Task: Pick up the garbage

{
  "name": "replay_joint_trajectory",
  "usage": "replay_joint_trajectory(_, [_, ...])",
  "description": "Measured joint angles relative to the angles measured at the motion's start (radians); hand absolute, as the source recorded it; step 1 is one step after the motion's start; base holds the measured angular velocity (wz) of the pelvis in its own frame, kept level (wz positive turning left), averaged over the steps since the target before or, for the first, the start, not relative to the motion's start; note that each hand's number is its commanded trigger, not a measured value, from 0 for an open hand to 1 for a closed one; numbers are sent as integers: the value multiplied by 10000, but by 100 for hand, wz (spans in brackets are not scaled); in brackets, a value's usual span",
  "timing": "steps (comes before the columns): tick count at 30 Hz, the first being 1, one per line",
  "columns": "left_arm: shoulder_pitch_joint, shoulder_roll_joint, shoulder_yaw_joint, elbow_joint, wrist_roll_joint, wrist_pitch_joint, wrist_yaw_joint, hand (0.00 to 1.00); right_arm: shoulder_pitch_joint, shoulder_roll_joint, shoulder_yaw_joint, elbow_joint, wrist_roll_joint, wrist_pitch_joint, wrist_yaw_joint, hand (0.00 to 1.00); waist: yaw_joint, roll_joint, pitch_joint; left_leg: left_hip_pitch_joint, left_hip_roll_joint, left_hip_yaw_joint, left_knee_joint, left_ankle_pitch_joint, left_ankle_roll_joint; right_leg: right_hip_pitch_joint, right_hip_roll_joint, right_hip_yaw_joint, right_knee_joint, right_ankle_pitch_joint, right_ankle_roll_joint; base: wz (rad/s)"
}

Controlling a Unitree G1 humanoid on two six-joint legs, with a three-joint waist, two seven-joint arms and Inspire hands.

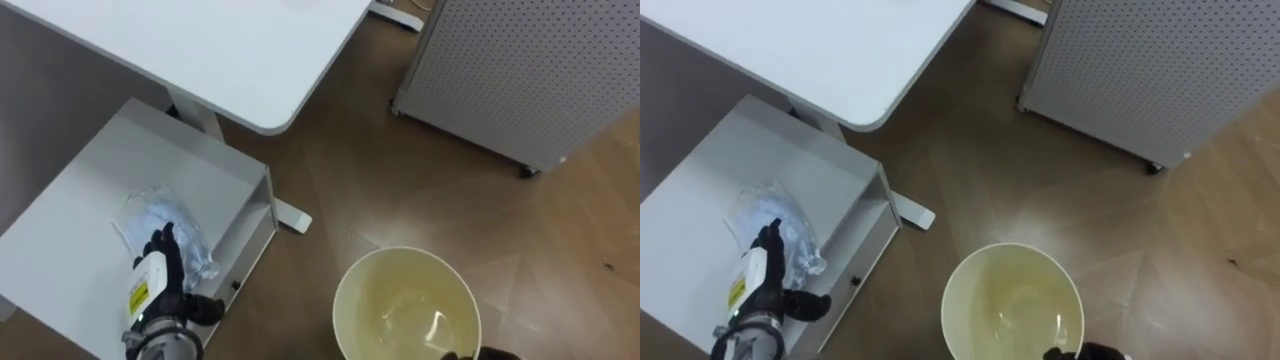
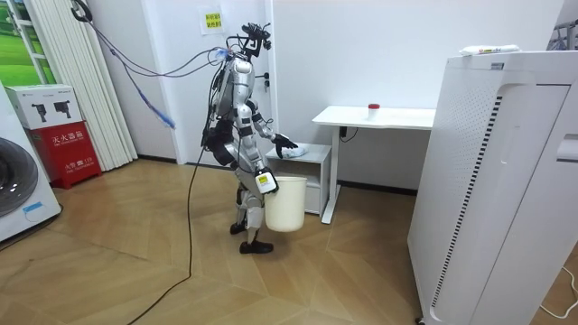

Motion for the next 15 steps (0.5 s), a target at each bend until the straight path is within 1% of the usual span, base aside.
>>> replay_joint_trajectory(2, [-121, 85, -21, 37, 61, 17, 1, 0, -25, -16, 12, -82, 247, 14, 54, 100, -122, 1, 15, -303, 82, -12, 186, 0, -13, -256, 15, -66, 32, -44, -73, 0])
replay_joint_trajectory(4, [-124, 114, -75, 73, 67, 71, -2, 0, -24, -17, 66, -80, 361, 71, 113, 100, -180, -14, 23, -426, 152, -14, 272, -18, -45, -365, 79, -62, 34, -32, -103, -8])
replay_joint_trajectory(6, [-156, 184, -279, 181, 68, 143, -27, 0, -25, -17, 98, -80, 463, 90, 132, 100, -259, -16, 24, -559, 203, -4, 319, -31, -66, -491, 134, -32, 33, -19, -125, -8])
replay_joint_trajectory(7, [-179, 206, -325, 244, 75, 181, -30, 12, -34, -20, 102, -82, 462, 96, 138, 100, -279, -16, 24, -594, 204, -6, 319, -31, -66, -518, 136, -34, 35, -18, -127, 0])
replay_joint_trajectory(8, [-207, 272, -407, 321, 95, 266, -37, 57, -74, -25, 124, -91, 477, 161, 138, 100, -358, -16, 24, -661, 201, -6, 326, -30, -68, -590, 129, -35, 67, -21, -132, 0])
replay_joint_trajectory(9, [-228, 331, -417, 410, 234, 324, -35, 75, -131, -29, 150, -92, 494, 241, 130, 100, -432, -18, 25, -712, 190, -7, 345, -32, -71, -659, 109, -34, 146, -51, -143, 4])
replay_joint_trajectory(10, [-249, 335, -423, 439, 306, 364, -29, 100, -136, -41, 150, -93, 504, 266, 125, 100, -446, -20, 26, -727, 182, -8, 357, -35, -75, -684, 91, -38, 199, -76, -152, 8])
replay_joint_trajectory(12, [-339, 348, -431, 437, 478, 492, 28, 100, -140, -88, 150, -109, 613, 285, 84, 100, -444, -22, 25, -755, 126, -7, 376, -58, -93, -771, 4, -45, 337, -195, -159, 9])
replay_joint_trajectory(13, [-350, 358, -437, 430, 483, 501, 73, 100, -140, -96, 150, -136, 621, 294, 71, 100, -442, -22, 24, -759, 128, -5, 391, -70, -100, -781, 3, -42, 364, -217, -164, 3])
replay_joint_trajectory(15, [-415, 497, -443, 410, 500, 573, 359, 100, -138, -103, 157, -360, 616, 409, -31, 100, -433, -21, 24, -749, 142, -3, 384, -79, -119, -785, 12, -49, 381, -245, -198, 0])
